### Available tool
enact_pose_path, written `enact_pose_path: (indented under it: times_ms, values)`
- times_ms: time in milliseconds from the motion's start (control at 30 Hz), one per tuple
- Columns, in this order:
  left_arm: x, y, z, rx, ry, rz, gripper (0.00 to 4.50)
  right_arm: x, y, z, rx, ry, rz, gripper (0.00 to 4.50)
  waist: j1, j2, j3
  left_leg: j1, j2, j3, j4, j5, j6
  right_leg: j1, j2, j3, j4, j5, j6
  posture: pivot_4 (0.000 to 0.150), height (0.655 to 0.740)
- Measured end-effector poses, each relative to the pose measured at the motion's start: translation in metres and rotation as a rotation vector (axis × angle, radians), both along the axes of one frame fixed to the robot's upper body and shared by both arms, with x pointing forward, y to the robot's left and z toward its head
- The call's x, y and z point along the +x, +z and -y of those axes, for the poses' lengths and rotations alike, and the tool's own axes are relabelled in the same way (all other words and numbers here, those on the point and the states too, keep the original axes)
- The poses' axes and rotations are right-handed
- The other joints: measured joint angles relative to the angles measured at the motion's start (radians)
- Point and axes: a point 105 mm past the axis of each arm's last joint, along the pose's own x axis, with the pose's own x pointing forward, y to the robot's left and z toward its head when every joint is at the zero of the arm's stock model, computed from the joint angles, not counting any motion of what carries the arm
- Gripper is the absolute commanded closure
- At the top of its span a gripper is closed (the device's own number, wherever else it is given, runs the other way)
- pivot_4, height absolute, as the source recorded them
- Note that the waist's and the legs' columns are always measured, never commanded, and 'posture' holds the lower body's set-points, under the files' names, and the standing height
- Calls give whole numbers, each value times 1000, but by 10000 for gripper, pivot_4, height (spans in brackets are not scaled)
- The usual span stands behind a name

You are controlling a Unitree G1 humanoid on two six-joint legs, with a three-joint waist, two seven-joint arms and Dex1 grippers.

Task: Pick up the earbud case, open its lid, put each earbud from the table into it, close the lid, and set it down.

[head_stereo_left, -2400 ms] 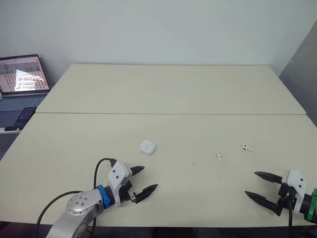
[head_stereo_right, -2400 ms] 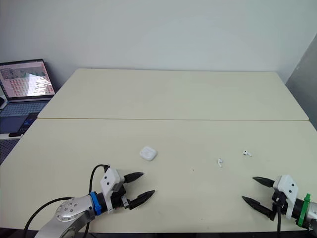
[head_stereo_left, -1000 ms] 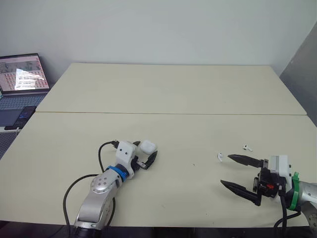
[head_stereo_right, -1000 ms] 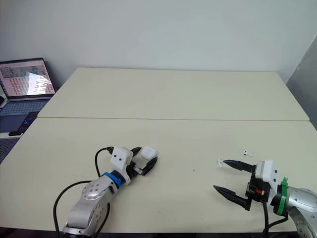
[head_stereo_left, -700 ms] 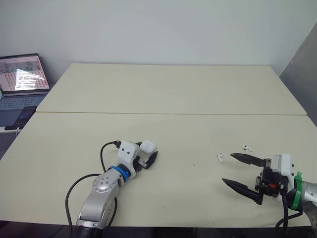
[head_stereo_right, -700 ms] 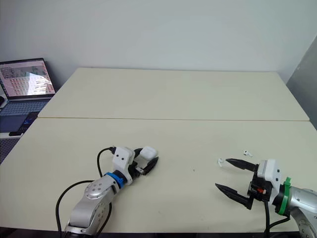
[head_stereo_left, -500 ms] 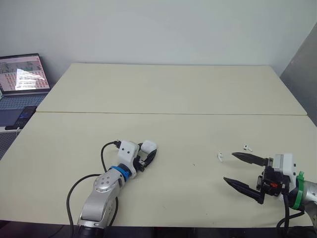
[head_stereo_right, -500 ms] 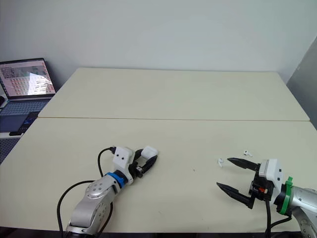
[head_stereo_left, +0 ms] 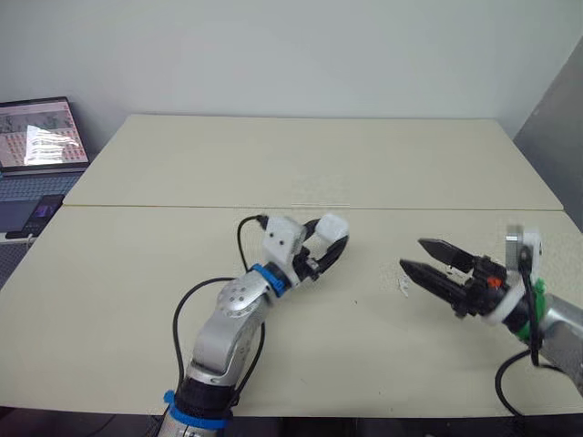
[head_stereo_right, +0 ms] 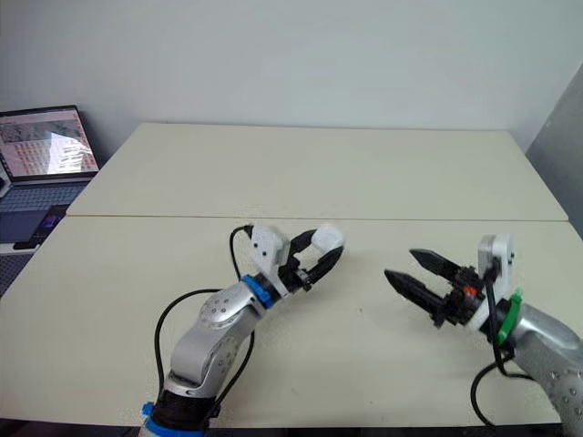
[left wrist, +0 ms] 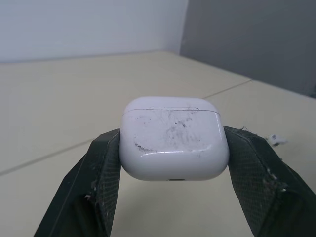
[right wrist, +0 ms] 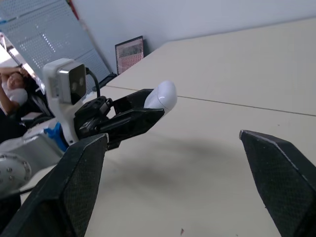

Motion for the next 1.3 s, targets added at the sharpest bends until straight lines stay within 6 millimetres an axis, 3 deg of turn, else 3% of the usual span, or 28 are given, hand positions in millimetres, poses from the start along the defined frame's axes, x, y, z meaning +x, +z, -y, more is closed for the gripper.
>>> enact_pose_path:
  times_ms: [167, 300, 600, 700, 1000, 1300]
  values:
    - [-7, 11, 16, -16, -126, 78, 17240, 13, 20, -4, 150, 2, -178, 0, 2, -1, 1, -2, 0, -1, 0, 0, 0, 0, 0, -1, -1, 0, 0, 1500, 7400]
    - [-8, 12, 23, -24, -214, 118, 17240, 19, 19, -16, 207, 22, -308, 0, 2, -2, 1, -2, -1, 0, 1, 0, 0, -1, 0, 0, -1, 0, 0, 1500, 7400]
    - [-5, 10, 24, -38, -262, 137, 17240, 23, 14, -34, 175, 48, -381, 0, 2, -1, 1, -4, 0, -1, 1, 0, 0, -3, 0, -1, -1, 0, 0, 1500, 7400]
    - [-5, 7, 21, -40, -253, 134, 17240, 22, 9, -38, 163, 65, -404, 5918, 2, -1, 1, -4, 0, -1, 1, 0, 0, -3, 0, -1, -1, 0, 0, 1500, 7400]
    - [-7, 2, 18, -34, -240, 129, 17240, 25, 7, -37, 157, 55, -422, 36894, 2, -1, 1, -4, 0, -1, 1, 0, 0, -3, 0, 0, -1, 0, 0, 1500, 7400]
    - [-6, 1, 17, -48, -234, 107, 17240, 26, 6, -37, 149, 53, -424, 37758, 2, -1, 1, -4, 0, -1, 1, 0, 0, -3, 0, -1, -1, 0, 0, 1500, 7400]
